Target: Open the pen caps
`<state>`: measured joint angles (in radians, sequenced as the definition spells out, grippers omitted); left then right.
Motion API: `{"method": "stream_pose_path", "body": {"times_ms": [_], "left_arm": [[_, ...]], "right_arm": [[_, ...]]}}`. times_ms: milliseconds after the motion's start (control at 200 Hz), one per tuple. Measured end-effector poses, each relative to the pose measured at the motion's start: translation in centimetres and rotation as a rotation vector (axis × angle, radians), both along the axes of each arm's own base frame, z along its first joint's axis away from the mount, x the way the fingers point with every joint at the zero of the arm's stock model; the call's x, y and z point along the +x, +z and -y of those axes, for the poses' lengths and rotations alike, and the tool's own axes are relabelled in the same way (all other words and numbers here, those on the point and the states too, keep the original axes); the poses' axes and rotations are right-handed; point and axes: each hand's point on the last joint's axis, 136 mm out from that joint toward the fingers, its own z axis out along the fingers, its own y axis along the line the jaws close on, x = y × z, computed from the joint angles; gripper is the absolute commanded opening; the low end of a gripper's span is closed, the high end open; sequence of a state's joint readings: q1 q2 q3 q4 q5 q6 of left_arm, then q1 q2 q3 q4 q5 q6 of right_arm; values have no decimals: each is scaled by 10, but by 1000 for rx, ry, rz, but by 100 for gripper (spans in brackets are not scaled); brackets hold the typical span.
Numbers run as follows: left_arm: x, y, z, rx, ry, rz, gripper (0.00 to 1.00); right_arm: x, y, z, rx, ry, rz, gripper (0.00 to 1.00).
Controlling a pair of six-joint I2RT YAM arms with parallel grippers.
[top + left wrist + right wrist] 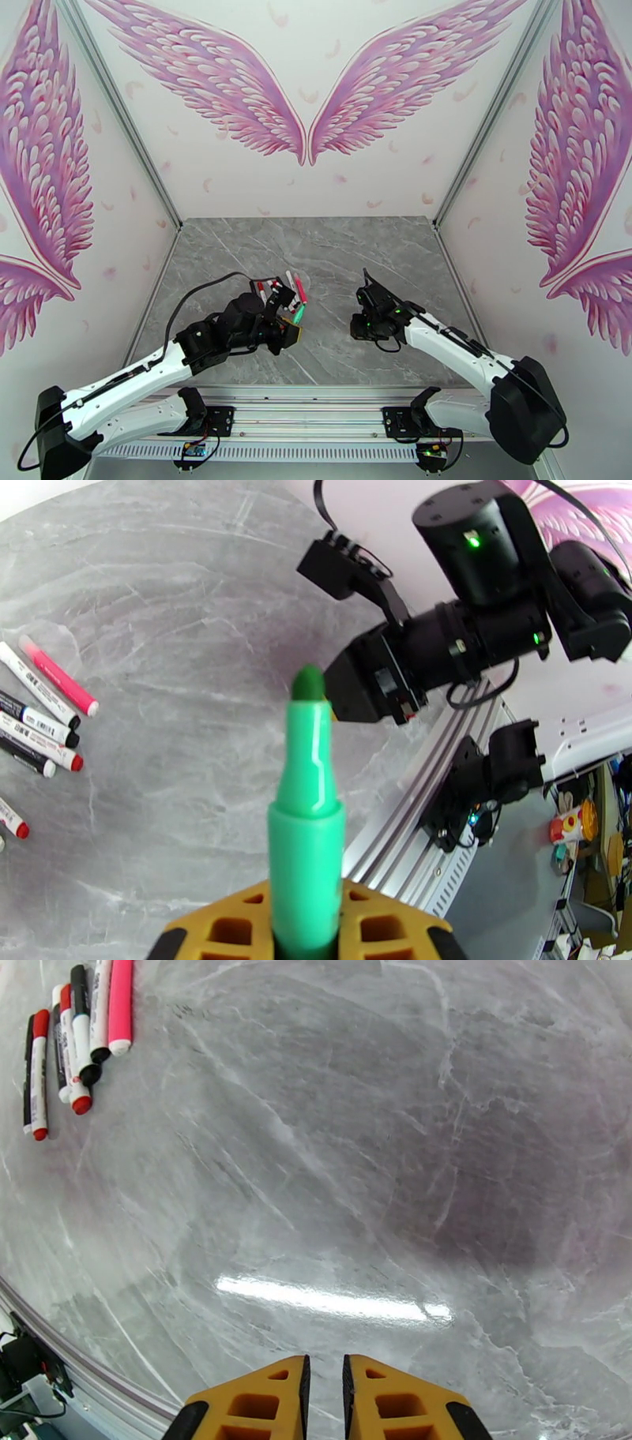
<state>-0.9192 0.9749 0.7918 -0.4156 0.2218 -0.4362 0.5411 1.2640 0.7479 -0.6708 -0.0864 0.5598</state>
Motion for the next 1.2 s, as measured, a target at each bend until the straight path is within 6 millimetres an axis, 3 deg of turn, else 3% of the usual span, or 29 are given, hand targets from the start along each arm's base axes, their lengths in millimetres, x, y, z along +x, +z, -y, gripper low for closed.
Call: {"method": "stream_pose_path", "body": {"times_ms": [355,745,1199], "left_arm": [[-5,-2,-3,10,-27,12,10],[-9,-12,1,-6,-55,-2,10],[-7,-8,7,-35,-63,7,9]], "right_arm": [[-7,-29,-13,-43,14,-66,16],[-12,-52,-6,-138,3,-107,19],[-12,-56,-4,-183,-1,-119,25]]}}
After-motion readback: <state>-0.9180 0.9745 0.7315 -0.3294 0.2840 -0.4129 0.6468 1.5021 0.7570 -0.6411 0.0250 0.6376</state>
